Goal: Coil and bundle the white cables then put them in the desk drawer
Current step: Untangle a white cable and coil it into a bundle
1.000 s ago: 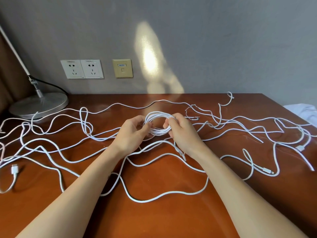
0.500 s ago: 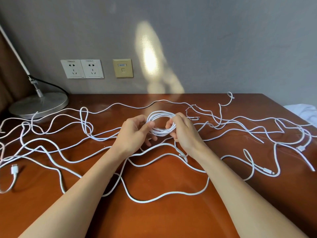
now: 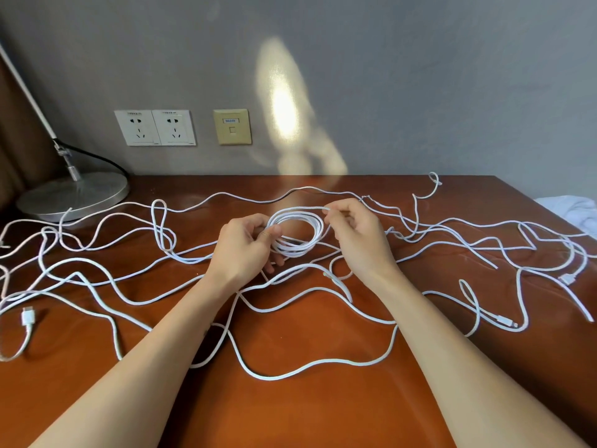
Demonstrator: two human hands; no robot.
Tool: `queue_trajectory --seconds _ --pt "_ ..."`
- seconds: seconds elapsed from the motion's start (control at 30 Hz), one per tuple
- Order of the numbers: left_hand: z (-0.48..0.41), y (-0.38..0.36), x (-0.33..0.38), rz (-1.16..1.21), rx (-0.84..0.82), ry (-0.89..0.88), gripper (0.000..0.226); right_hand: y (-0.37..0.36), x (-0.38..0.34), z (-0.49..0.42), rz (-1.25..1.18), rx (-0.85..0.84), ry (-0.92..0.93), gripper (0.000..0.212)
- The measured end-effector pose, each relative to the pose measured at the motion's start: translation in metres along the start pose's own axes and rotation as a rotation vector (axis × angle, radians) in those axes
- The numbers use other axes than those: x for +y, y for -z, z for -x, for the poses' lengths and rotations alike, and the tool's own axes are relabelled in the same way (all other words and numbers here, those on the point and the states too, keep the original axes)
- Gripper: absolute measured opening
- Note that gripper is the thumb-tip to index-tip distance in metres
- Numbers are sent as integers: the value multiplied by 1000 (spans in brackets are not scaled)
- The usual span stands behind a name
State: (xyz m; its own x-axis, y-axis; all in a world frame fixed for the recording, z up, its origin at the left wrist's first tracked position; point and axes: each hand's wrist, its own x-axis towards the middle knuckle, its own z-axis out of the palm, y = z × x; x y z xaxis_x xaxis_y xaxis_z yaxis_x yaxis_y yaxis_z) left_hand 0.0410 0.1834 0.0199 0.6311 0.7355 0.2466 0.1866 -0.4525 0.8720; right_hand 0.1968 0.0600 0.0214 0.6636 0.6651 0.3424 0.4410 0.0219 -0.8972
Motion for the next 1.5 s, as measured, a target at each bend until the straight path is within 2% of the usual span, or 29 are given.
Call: queue_trajectory --seconds 0.13,0.23,0.37,0.53,0.63,0.8,0.97,1.17,1.37,1.5 --pt "4 -2 2 7 -38 -23 22 3 8 -3 67 106 103 16" --pt "4 -3 4 90 -57 -7 22 6 15 -3 182 92 80 19" --pt "4 -2 12 424 -35 28 22 4 14 -2 207 -9 52 19" --pt "-1 0 10 540 81 74 24 2 6 5 155 -207 47 19" --pt "-5 0 6 557 132 112 23 -2 4 9 248 -319 94 26" --pt "-9 2 -3 473 207 161 22 -6 4 8 403 -319 189 29" --pt "-11 2 -7 336 237 184 23 -5 6 7 405 -263 261 23" --pt "-8 1 -10 32 235 36 22 -12 12 7 389 -190 441 16" --pt "-4 -2 -8 -75 192 -46 23 -13 17 1 472 -87 627 19" --pt "-2 -4 -6 -104 153 -96 24 -11 15 0 535 -69 683 25"
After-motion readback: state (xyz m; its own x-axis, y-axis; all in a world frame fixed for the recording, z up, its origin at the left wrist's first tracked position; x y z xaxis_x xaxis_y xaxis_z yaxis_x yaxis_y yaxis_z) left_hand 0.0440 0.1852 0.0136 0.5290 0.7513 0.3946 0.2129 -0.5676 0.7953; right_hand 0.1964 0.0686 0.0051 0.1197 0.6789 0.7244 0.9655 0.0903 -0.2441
